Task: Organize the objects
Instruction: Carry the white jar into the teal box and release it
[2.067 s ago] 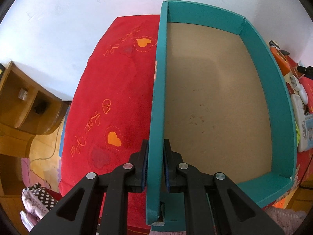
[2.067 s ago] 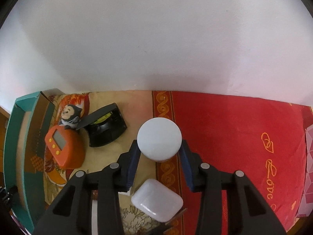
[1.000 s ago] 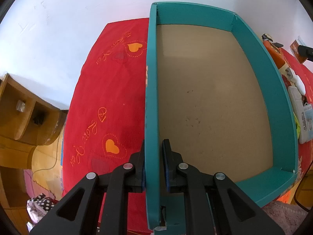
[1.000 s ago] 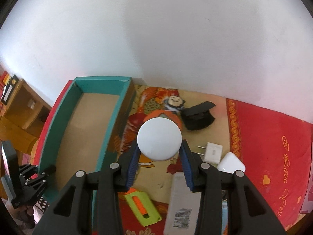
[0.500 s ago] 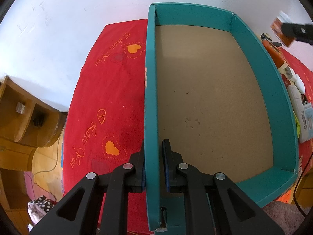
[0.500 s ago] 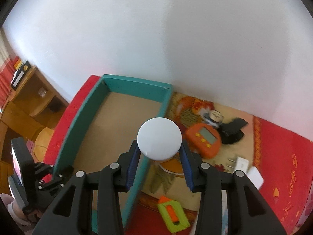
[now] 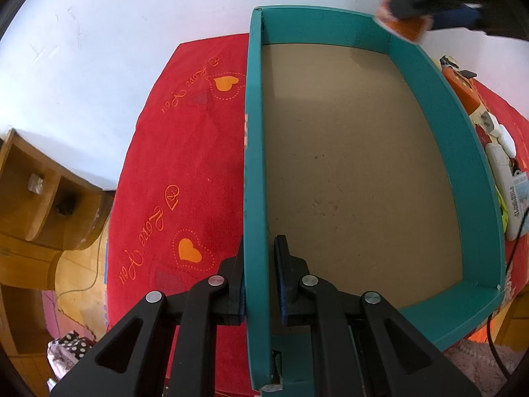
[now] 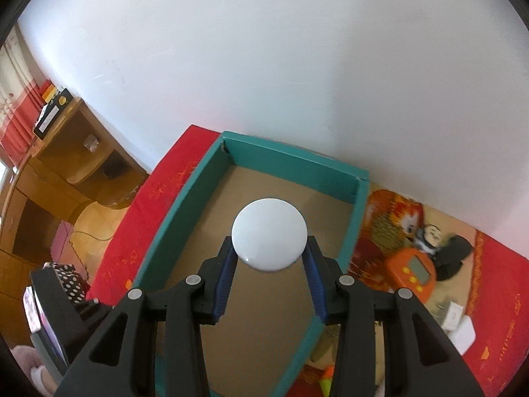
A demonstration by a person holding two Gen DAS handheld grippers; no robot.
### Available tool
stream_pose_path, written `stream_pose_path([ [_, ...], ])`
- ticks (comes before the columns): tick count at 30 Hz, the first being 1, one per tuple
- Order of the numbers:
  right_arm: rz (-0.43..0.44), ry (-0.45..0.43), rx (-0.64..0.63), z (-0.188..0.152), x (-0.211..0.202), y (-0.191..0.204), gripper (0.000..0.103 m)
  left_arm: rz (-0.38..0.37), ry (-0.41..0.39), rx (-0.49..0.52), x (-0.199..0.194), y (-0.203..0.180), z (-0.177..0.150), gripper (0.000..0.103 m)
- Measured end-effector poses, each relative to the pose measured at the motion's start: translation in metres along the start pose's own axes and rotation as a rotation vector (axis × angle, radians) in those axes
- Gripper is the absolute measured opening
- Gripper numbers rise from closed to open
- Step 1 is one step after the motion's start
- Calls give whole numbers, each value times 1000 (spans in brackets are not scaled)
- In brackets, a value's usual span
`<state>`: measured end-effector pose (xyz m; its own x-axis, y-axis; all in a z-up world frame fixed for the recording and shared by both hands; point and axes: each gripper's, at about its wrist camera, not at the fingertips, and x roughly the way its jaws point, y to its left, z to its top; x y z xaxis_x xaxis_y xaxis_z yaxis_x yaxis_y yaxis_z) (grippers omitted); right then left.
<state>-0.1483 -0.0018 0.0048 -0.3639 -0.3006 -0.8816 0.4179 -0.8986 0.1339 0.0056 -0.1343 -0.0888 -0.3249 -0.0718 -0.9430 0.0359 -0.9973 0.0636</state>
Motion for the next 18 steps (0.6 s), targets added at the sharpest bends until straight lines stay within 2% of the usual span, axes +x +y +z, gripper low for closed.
stream_pose_path([
  [10,15,49,-36,34,61,22,40,10,-5,13,1,-1,1,14],
  [18,13,83,-71,46,100,33,40,11,-7,21,0,-3,-2,14],
])
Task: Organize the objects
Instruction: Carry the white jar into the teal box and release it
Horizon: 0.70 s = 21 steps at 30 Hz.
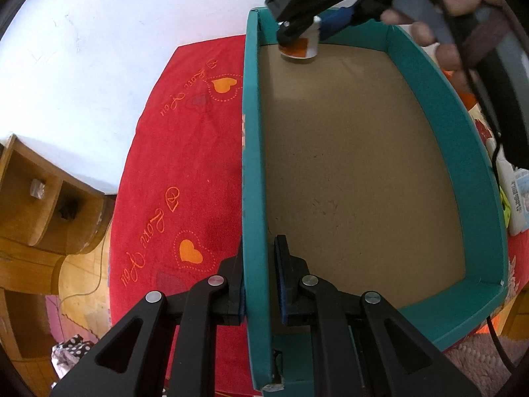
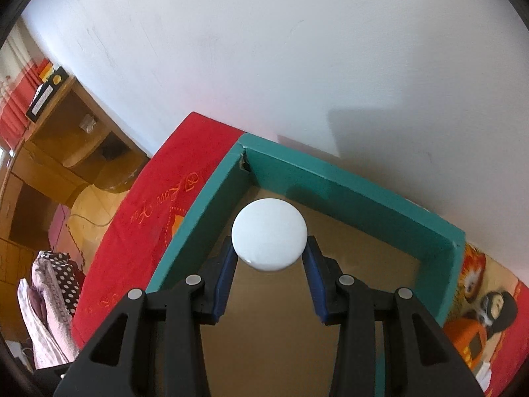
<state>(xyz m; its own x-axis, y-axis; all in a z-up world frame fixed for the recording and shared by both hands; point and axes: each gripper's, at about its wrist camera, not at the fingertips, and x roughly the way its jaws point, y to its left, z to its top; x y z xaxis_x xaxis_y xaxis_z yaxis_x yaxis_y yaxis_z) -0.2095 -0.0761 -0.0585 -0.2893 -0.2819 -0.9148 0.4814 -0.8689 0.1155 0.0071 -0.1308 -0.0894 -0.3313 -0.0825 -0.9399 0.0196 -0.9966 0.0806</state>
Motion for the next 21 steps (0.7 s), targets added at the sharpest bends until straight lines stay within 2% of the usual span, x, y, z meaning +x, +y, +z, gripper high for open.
stream_pose_path([
  [8,-12,13,-60,6,18,7,40,-4,-1,-3,0,0,0,14],
  [21,-18,11,-91,8,22,13,41,-11,2,-8,0,1,-1,14],
])
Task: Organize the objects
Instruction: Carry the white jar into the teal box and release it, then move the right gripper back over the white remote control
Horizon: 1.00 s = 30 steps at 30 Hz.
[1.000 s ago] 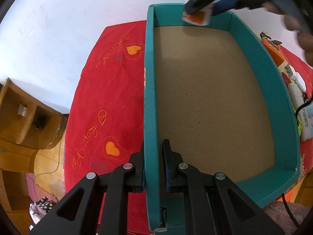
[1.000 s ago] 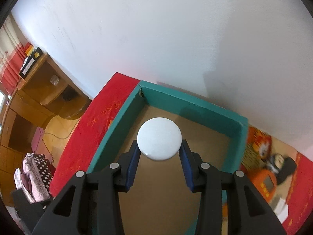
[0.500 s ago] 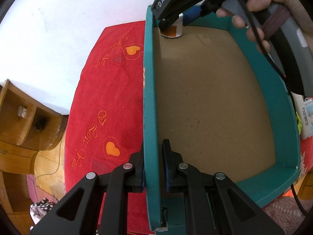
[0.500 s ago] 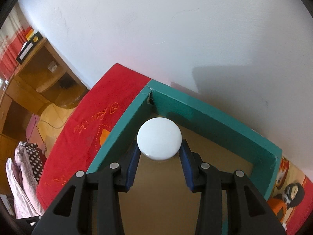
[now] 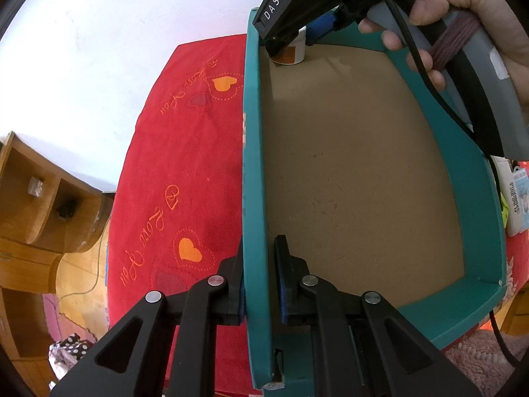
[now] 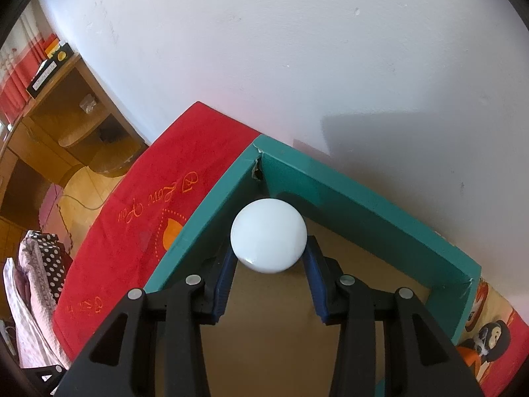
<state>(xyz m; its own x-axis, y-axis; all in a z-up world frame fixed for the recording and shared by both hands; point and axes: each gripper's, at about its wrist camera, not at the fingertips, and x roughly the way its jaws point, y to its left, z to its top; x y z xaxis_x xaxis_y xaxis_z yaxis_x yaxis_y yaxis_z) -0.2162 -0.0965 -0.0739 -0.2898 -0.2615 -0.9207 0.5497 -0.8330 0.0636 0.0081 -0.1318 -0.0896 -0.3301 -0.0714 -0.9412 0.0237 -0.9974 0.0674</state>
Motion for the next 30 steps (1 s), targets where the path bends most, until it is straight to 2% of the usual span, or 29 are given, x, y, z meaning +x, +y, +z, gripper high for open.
stream_pose_path([
  [9,-12,-6,5,-2,0,-4,54,1,-1,1,0,0,0,14],
  [15,14,-39,12,-8,-22,-6,56,1,-1,2,1,0,0,14],
  [23,57,-79,43,-42,-77,-23,56,4,-3,10,2,-1,2,14],
  [30,27,-101,164,-96,-128,-67,56,5,-4,12,2,-1,2,14],
])
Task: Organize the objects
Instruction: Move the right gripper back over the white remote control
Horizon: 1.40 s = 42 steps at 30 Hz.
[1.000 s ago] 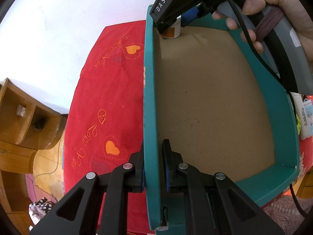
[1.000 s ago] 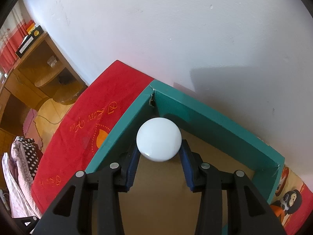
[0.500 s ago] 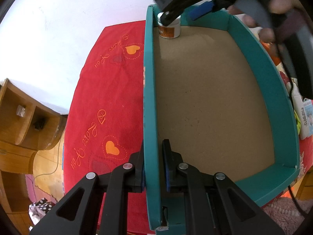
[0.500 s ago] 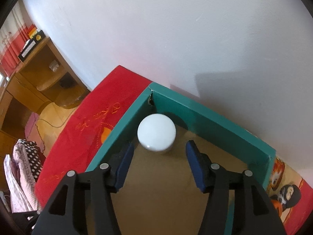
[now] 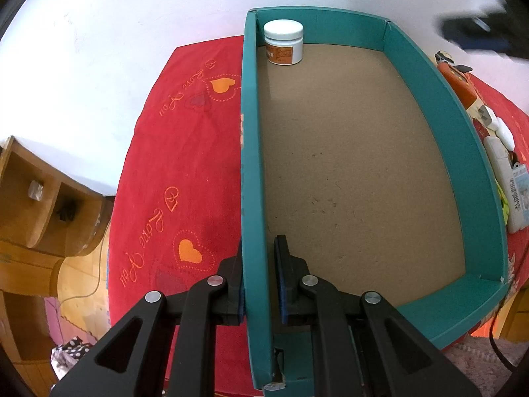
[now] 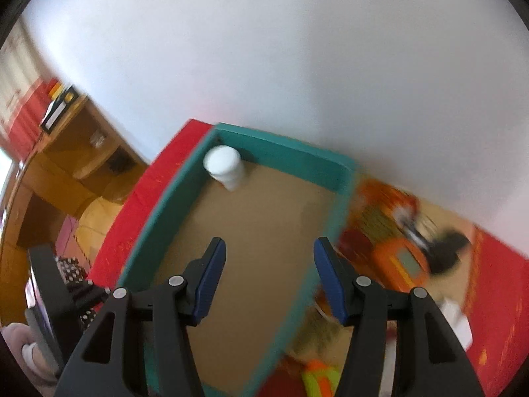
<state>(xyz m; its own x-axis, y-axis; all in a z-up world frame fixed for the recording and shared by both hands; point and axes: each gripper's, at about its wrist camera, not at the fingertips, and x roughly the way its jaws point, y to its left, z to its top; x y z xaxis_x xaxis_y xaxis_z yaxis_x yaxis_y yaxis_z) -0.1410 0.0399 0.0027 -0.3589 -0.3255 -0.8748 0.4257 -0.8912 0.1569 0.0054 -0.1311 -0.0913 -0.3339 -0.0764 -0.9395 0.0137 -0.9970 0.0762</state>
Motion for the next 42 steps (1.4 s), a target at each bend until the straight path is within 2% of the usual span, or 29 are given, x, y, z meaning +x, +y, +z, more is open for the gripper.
stream_pose_path([
  [9,-97,31,200,-73,-35,-70,56,5,1,-1,1,1,2,14],
  [16,-125,60,327,-120,-39,-102,56,14,-3,2,0,-1,2,14],
  [21,-121,65,385,-144,-41,-111,56,19,-6,-1,0,-1,1,14],
  [28,-126,86,403,-152,-34,-117,56,20,-5,-3,1,0,2,14],
  [32,-133,105,371,-149,-22,-111,56,20,-7,-1,1,0,1,14],
  [35,-108,122,346,-152,-13,-106,56,21,-7,0,1,0,1,14],
  [39,-156,124,308,-154,-12,-105,56,21,-9,3,1,0,1,14],
  [42,-156,155,315,-162,-8,-110,56,16,-9,0,0,0,1,14],
])
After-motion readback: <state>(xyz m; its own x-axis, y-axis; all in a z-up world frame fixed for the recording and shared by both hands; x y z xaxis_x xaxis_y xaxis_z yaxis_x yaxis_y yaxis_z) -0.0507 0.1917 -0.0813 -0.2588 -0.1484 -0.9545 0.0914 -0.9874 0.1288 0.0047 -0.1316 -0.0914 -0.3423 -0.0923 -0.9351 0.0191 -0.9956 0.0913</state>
